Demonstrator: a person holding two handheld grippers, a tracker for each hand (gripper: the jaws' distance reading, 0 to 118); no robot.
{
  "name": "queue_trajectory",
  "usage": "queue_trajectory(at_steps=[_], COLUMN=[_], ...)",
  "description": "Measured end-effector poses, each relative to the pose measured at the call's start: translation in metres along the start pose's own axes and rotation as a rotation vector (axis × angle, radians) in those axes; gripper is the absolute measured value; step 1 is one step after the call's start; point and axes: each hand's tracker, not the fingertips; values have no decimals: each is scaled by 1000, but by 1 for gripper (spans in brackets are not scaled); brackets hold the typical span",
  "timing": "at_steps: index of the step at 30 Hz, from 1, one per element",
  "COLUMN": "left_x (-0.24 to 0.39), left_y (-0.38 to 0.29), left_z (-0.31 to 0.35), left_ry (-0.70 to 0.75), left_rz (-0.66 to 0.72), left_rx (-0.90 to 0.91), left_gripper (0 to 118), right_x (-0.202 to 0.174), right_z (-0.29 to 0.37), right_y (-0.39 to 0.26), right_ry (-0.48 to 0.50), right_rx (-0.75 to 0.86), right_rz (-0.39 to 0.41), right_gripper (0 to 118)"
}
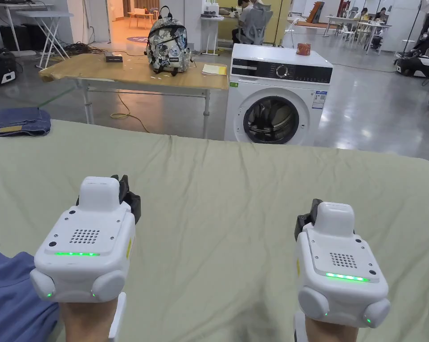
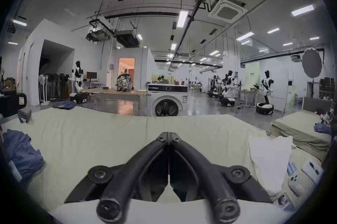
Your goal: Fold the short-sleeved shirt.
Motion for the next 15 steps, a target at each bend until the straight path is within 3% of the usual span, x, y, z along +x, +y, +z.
queue_trajectory(at_steps=[3,5,15], left_x=[2,4,-35], left_y=[2,2,1], left_z=[6,5,2], left_ry=[-29,-25,-90], left_rz=[-35,-56,46], left_rx=[22,9,-182], left_gripper=[0,0,0], right_x=[3,-2,-9], right_z=[4,4,6], right_y=[3,4,6], right_ry=[18,-6,56], right_rx=[-7,-11,-51], right_rz=[-42,-23,2], right_gripper=[0,0,0])
